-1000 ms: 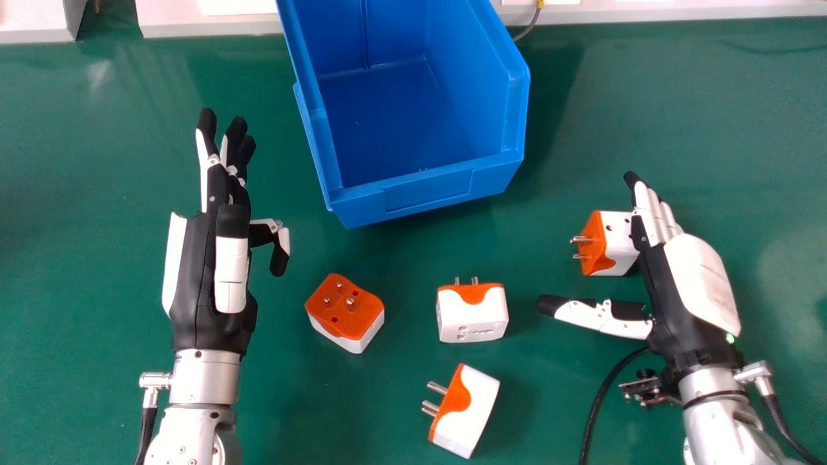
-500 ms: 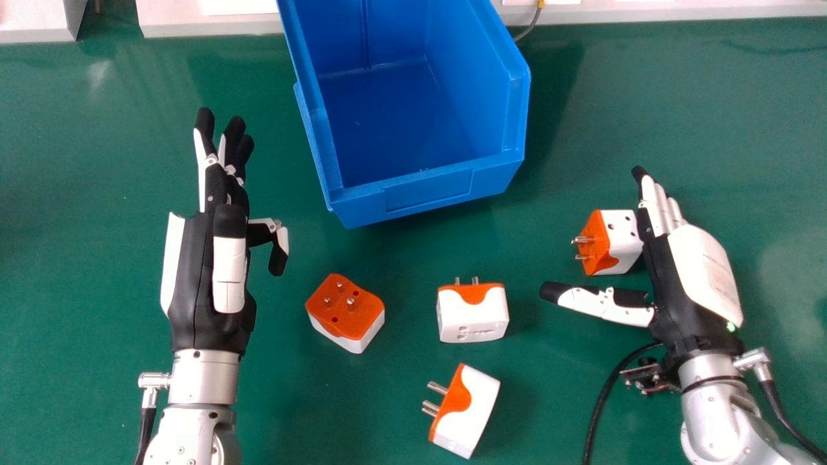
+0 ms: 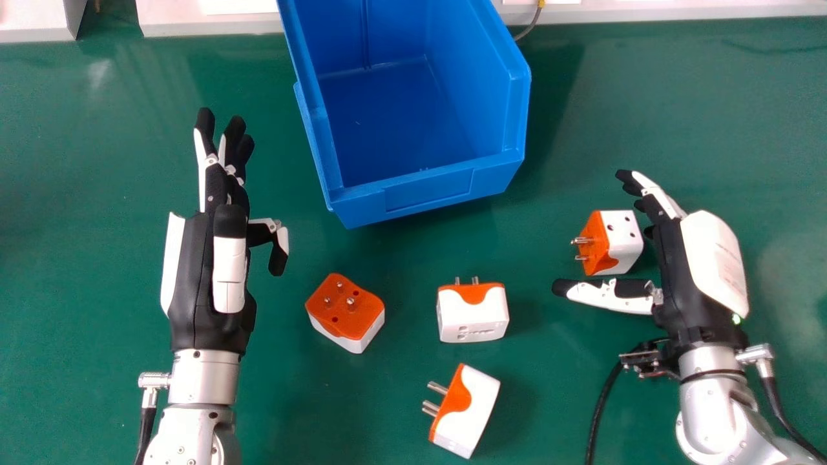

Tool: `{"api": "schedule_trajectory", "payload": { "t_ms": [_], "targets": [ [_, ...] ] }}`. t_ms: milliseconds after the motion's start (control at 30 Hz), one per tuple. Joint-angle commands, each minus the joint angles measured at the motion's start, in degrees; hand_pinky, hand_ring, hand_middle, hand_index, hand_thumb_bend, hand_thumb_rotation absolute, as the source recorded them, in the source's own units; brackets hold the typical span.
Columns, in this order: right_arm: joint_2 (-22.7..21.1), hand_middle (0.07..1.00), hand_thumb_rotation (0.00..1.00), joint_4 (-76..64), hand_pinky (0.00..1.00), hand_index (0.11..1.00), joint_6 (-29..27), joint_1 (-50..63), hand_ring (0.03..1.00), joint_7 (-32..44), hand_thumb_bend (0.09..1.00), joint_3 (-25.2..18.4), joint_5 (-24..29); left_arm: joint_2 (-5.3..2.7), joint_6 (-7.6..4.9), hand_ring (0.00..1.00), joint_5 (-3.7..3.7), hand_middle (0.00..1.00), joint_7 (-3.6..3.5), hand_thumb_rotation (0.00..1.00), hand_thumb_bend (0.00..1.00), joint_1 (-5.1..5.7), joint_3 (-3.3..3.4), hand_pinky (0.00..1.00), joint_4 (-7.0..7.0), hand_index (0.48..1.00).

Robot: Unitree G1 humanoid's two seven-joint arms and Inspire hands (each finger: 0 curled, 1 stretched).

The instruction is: Pick all objects and put in blue box

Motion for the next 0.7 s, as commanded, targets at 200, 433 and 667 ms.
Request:
{"api": "schedule_trajectory", "payload": {
  "t_ms": [200,433,667],
  "targets": [
    [-0.54,0.608,0.06,-0.05,0.49,0.641,-0.82,-1.72,0.581,-3.82,0.732,0.13,-0.01,-0.01,-0.91,1.00,-0.54,1.00,-0.41,1.00,1.00,-0.41,0.20,0.00,-0.50,1.000],
    [-1.15,0.552,0.03,-0.42,0.45,0.590,-1.19,-1.74,0.491,-3.12,0.626,0.34,0.15,-0.09,-0.91,1.00,-0.84,1.00,-0.87,1.00,1.00,-0.38,0.24,0.00,-0.62,1.000],
    [-1.81,0.524,0.02,-0.98,0.42,0.565,-3.55,-1.64,0.441,-1.15,0.571,-0.43,1.17,0.05,-0.47,1.00,-1.84,1.00,-1.74,1.00,1.00,-0.52,0.35,0.00,-0.60,1.000]
  ]
}}
